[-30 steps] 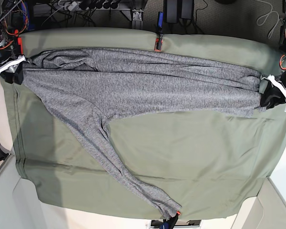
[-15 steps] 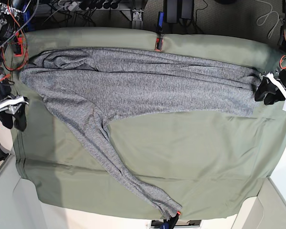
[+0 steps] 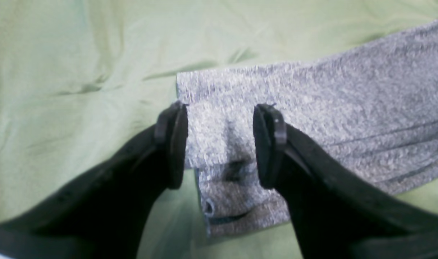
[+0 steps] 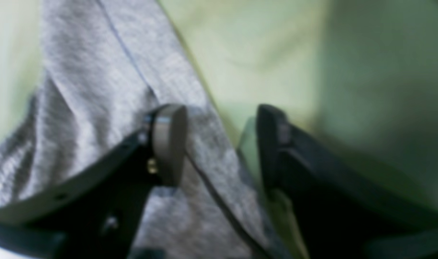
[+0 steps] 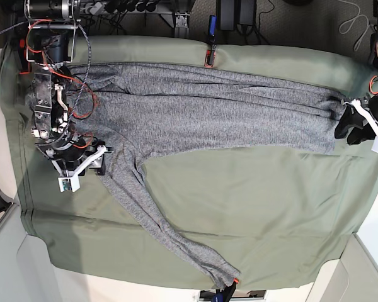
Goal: Fold the T-shirt properly
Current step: 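Grasp the sleeve near the right gripper with the right gripper, then drag the held sleeve with the right gripper across the shirt body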
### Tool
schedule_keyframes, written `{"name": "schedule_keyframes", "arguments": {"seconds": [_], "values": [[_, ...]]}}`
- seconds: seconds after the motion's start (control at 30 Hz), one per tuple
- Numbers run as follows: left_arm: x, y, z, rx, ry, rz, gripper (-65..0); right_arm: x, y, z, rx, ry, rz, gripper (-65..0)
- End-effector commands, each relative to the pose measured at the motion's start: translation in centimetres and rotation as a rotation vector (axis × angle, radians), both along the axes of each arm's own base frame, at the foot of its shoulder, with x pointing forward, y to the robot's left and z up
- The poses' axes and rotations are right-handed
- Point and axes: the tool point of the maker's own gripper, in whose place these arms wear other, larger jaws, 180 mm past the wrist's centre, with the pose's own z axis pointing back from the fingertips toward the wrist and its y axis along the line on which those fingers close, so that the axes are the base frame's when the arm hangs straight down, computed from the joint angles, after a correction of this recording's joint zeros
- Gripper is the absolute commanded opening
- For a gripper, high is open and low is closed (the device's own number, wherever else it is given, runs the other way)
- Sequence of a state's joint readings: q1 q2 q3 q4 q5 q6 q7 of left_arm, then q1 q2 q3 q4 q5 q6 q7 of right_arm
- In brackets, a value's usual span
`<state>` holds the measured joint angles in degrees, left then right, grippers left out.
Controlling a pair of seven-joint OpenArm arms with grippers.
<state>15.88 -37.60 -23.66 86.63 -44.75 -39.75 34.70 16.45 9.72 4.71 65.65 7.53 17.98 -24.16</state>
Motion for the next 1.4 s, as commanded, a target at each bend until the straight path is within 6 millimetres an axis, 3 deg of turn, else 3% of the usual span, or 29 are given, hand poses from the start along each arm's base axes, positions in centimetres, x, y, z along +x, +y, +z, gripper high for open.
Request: {"name": "schedule_keyframes", "arguments": {"seconds": [0.0, 0.2, 0.23, 0.33, 0.37, 0.57, 0.8, 1.2, 1.33, 1.37], "values": [[0.8, 0.3, 1.8, 0.002, -0.052, -0.008, -33.0, 1.1, 0.4, 1.2, 0.002, -0.038, 0.011, -29.3], [0.8, 0.3, 1.8, 0.002, -0.051, -0.008, -33.0, 1.1, 2.9, 1.0, 0.049, -0.042, 0.032, -30.7], [0.8, 0.3, 1.7, 0.003, -0.051, -0.008, -33.0, 1.0, 3.4, 1.0, 0.056, -0.043, 0.041, -35.1], [0.8, 0.3, 1.8, 0.003, -0.052, -0.008, -33.0, 0.9, 4.8, 1.2, 0.078, -0.049, 0.089, -59.9], [0.8, 0.3, 1.8, 0.003, -0.052, -0.008, -33.0, 0.9, 5.2, 1.4, 0.084, -0.055, 0.107, -65.0], [0.8, 0.3, 1.7, 0.003, -0.05, -0.008, -33.0, 0.2, 6.1, 4.0, 0.086, -0.083, 0.151, -65.0], [0.8, 0.3, 1.8, 0.003, -0.051, -0.008, -33.0, -3.9, 6.9, 7.6, 0.047, -0.128, 0.199, -65.0], [0.8, 0.3, 1.7, 0.004, -0.045, -0.008, -33.0, -14.2, 6.1, 6.7, -0.008, -0.051, 0.222, -65.0], [0.8, 0.3, 1.7, 0.003, -0.045, -0.008, -33.0, -14.9, 5.7, 7.7, 0.011, -0.113, 0.197, -65.0], [0.8, 0.3, 1.7, 0.004, -0.045, -0.008, -33.0, -14.7, 5.6, 7.9, 0.013, -0.127, 0.193, -58.8]]}}
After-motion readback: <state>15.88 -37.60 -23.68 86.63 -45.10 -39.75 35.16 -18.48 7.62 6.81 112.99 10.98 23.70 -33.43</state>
